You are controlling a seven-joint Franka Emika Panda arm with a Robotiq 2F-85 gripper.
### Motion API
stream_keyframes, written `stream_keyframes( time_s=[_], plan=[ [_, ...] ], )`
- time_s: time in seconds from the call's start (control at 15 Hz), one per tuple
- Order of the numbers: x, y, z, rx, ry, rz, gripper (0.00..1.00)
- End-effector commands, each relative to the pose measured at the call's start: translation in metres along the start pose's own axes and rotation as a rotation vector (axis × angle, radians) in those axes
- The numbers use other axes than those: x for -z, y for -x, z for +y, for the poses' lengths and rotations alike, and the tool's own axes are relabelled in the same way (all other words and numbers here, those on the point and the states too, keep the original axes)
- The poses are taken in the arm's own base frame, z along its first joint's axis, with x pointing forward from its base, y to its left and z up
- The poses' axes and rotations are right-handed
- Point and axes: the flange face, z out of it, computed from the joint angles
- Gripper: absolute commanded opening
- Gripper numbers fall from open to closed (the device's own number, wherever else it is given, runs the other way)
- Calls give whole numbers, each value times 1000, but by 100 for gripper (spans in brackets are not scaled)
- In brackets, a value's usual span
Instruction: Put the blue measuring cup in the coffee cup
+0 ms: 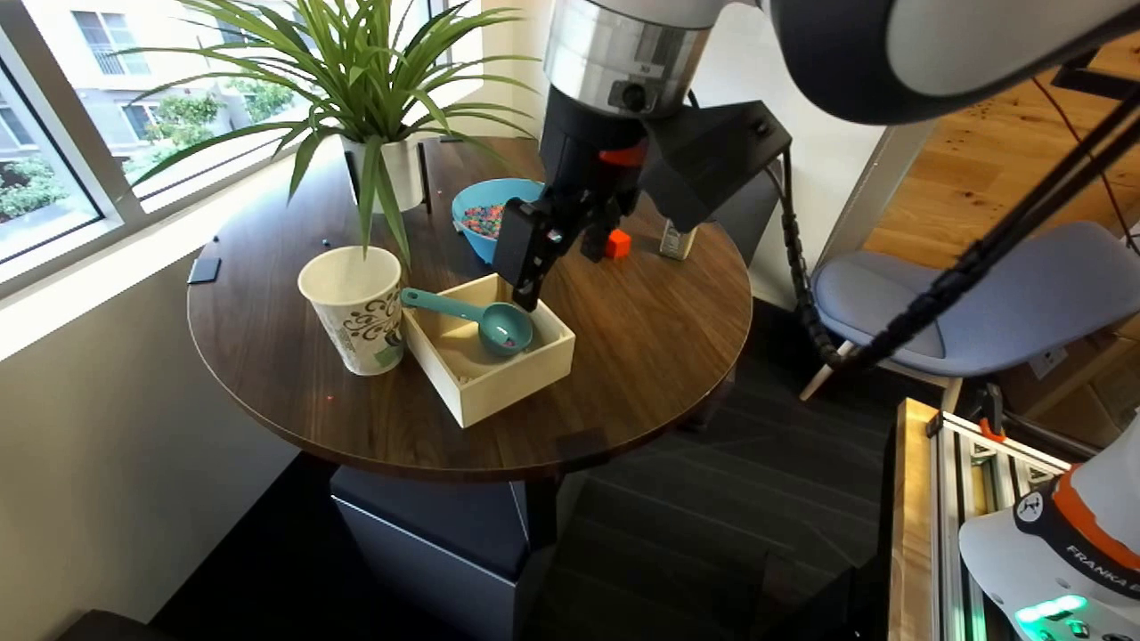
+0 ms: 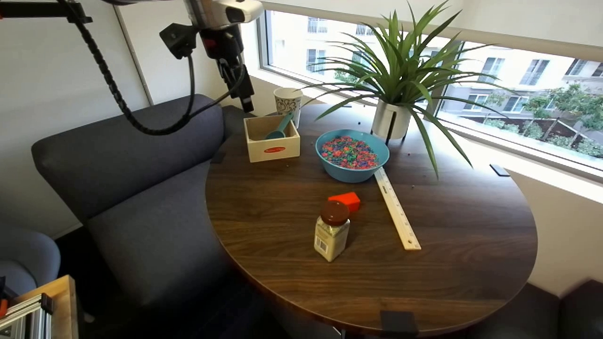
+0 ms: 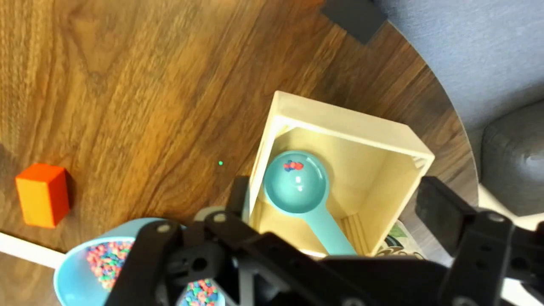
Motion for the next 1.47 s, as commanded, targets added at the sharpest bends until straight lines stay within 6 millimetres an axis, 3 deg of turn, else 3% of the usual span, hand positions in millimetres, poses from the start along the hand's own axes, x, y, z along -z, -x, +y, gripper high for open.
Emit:
stream_keyframes(
  time_s=[0.0, 0.07, 0.4, 0.53, 0.93, 1.4],
  plan=[
    [-7, -39, -14, 183, 27, -69, 100],
    [3, -18, -5, 99, 7, -31, 100],
    [-2, -26, -4, 131, -9, -30, 100],
    [-21, -24, -8, 185, -63, -95, 100],
    [-70, -48, -14, 538, -123, -25, 100],
    [-87, -66, -6, 555, -128, 56, 92]
  ],
)
